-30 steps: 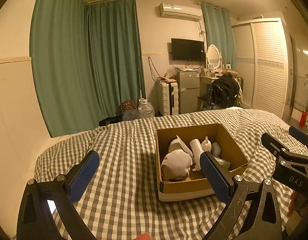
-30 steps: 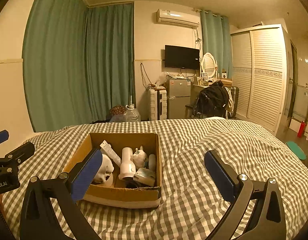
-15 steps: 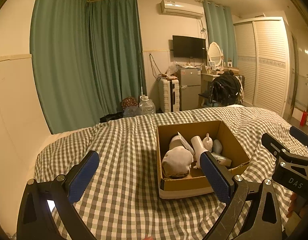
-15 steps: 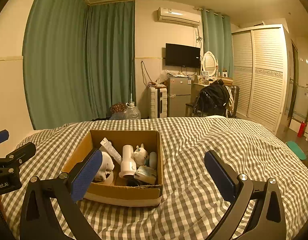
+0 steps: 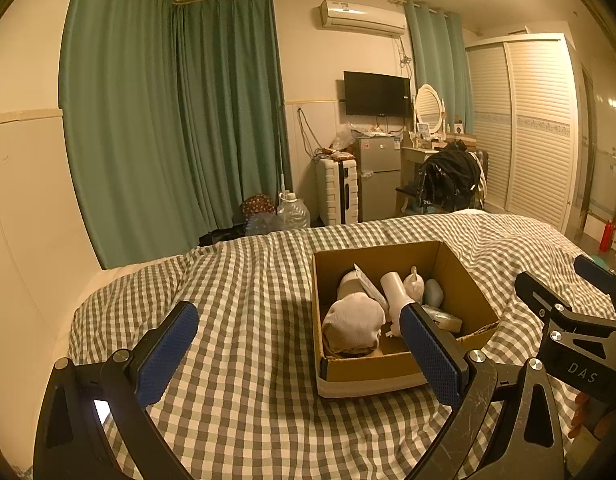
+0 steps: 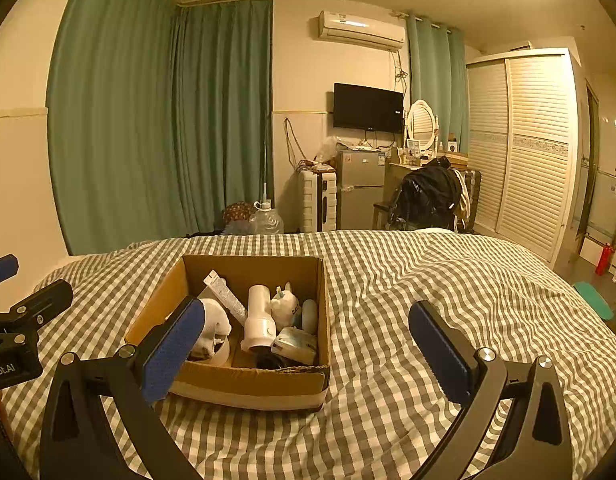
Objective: Organize objects
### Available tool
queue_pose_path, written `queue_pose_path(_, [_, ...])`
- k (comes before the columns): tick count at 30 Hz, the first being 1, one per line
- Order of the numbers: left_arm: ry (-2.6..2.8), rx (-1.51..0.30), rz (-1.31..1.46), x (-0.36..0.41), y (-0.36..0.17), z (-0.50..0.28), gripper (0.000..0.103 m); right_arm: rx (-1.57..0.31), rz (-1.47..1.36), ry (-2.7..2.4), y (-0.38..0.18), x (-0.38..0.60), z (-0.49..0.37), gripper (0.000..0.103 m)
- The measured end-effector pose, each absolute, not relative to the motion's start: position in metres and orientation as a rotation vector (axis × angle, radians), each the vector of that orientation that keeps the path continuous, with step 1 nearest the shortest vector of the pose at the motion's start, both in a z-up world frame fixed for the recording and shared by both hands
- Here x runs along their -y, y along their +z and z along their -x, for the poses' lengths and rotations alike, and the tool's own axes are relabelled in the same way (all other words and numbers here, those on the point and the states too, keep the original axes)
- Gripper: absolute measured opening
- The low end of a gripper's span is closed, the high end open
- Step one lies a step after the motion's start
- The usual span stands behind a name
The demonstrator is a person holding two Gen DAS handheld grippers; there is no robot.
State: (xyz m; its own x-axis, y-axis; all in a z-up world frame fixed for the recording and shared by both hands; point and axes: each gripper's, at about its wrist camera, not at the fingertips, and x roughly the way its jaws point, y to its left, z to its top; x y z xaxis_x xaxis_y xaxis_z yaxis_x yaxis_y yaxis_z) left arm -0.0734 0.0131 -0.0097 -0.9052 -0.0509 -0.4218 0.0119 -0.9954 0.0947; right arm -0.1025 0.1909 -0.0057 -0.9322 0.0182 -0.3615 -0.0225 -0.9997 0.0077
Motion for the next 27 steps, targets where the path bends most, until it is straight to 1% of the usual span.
queue_pose_path(27, [-3.032, 0.142, -0.680, -0.0135, -0.0099, 0.0737, 0.103, -0.013, 0.613, 3.068, -0.0108, -0.1859, 0.1054, 0.102])
